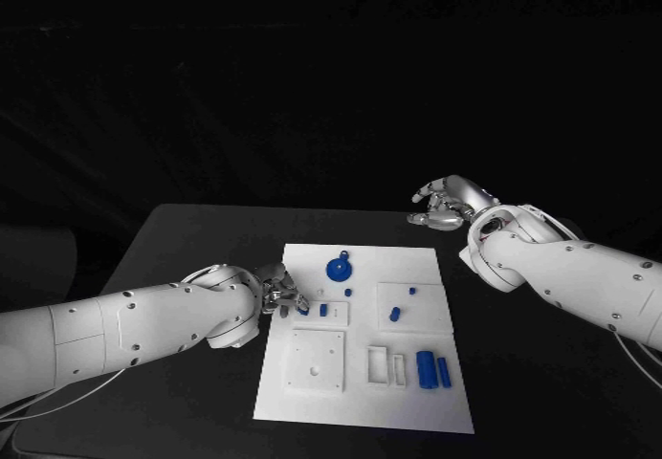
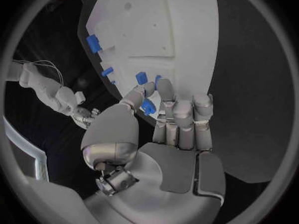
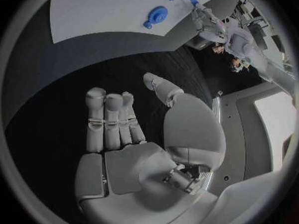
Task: Assemble the parts on the task board
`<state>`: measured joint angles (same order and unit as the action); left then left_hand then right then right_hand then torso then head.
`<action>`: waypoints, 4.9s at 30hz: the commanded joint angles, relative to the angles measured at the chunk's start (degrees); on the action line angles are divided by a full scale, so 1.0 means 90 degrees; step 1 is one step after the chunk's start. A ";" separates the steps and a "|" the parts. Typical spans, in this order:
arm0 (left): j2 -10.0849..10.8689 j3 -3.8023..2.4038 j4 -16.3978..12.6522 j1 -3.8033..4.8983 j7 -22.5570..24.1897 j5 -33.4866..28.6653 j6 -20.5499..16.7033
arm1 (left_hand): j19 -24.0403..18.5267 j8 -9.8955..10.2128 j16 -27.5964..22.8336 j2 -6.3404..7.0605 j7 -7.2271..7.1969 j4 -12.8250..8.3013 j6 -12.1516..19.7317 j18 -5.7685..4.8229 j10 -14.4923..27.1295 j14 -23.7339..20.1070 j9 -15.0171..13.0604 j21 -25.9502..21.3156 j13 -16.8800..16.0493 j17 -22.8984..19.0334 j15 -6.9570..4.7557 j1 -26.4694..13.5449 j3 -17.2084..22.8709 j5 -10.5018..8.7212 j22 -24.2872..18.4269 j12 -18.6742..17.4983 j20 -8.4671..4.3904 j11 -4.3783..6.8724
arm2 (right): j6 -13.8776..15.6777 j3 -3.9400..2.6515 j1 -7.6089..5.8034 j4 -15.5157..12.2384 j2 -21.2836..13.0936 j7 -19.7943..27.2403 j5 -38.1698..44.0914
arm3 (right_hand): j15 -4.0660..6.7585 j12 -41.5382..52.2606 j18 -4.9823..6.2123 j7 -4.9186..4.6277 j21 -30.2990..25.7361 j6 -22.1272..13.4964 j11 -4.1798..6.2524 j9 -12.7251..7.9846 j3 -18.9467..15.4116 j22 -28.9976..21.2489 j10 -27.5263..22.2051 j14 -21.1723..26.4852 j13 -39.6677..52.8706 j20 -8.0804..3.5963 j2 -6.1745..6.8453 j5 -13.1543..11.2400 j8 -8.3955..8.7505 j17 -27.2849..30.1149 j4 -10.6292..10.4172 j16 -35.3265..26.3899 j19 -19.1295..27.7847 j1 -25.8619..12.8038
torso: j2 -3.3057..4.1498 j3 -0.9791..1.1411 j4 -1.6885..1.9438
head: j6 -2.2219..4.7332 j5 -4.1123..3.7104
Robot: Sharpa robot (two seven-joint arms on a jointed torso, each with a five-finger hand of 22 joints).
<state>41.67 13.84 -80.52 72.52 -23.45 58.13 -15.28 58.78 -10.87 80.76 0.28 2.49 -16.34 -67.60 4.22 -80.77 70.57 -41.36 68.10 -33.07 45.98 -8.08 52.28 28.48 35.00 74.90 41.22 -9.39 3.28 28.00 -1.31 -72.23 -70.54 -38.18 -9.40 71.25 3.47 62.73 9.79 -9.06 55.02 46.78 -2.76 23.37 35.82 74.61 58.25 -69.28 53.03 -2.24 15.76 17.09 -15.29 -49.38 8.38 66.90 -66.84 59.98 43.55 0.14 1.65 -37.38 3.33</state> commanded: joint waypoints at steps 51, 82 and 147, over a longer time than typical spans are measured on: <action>-0.0106 0.0000 0.0096 -0.0020 -0.0046 0.0046 0.0420 | 0.0010 -0.0678 0.0283 0.0264 -0.0258 0.0080 -0.0519 0.0291 -0.0139 0.0336 -0.0401 0.0045 -0.0235 0.0051 -0.0400 0.0223 0.0056 -0.2485 0.0034 0.0472 -0.0667 0.0264 | -0.0075 -0.0004 0.0000 -0.0012 -0.0005 0.0043 0.0029 | 0.0008 0.0040 0.0579 -0.0034 -0.0045 -0.0002 -0.0004 0.0012 -0.0039 0.0018 -0.0038 -0.0013 -0.0033 -0.0012 -0.0010 0.0035 -0.0011 0.0015 0.0011 0.0022 -0.0055 -0.0017 | -0.0005 0.0001 0.0001 | -0.0030 0.0001; 0.0342 -0.0433 -0.0197 0.0011 0.0543 -0.0717 -0.0226 | -0.0608 0.0074 -0.0578 0.1836 0.0318 0.1637 0.1259 0.0263 0.1060 -0.0349 -0.0105 -0.0551 0.0535 -0.0371 0.0079 -0.0591 -0.0225 -0.3558 -0.0162 -0.0811 -0.0395 -0.0247 | -0.0064 -0.0004 0.0002 0.0043 -0.0021 0.0066 0.0022 | 0.0005 0.0047 0.0579 -0.0036 -0.0054 -0.0009 -0.0007 0.0011 -0.0053 0.0022 -0.0045 -0.0010 -0.0049 -0.0009 -0.0001 0.0039 -0.0009 0.0021 -0.0008 0.0021 -0.0055 -0.0045 | -0.0009 -0.0007 0.0005 | 0.0038 -0.0063; -0.1710 -0.0289 0.1849 -0.0272 0.2420 0.3328 -0.0208 | -0.0832 0.0109 -0.1536 0.1096 0.0564 0.0133 0.1345 0.0346 0.1913 -0.0644 0.0545 -0.1106 0.2401 -0.0632 0.0818 0.1853 0.0634 -0.3088 -0.0154 -0.3997 0.0347 -0.1005 | -0.0080 -0.0002 0.0011 0.0058 0.0064 0.0473 -0.0250 | -0.0012 0.0002 0.0579 -0.0050 -0.0197 -0.0023 -0.0022 0.0015 -0.0030 0.0020 -0.0164 0.0116 -0.0186 0.0040 -0.0062 0.0073 -0.0014 0.0104 0.0059 -0.0088 0.0074 -0.0008 | 0.0003 0.0003 -0.0005 | 0.0133 -0.0288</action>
<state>26.56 11.27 -63.96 70.14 -1.71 87.48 -16.97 50.92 -9.94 66.78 10.32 7.97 -15.28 -55.56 3.85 -63.49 64.52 -36.48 58.06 -11.49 40.24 -0.65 68.68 34.13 7.03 73.49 5.54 -6.24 -5.71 27.80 -1.30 -72.16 -69.89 -37.61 -5.79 68.97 3.25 62.93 9.82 -9.21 53.64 46.53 -2.97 23.41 35.67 74.83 57.23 -68.64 51.41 -1.95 15.76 17.53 -15.29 -48.54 8.54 66.28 -66.51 59.98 43.59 0.17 1.60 -36.15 0.83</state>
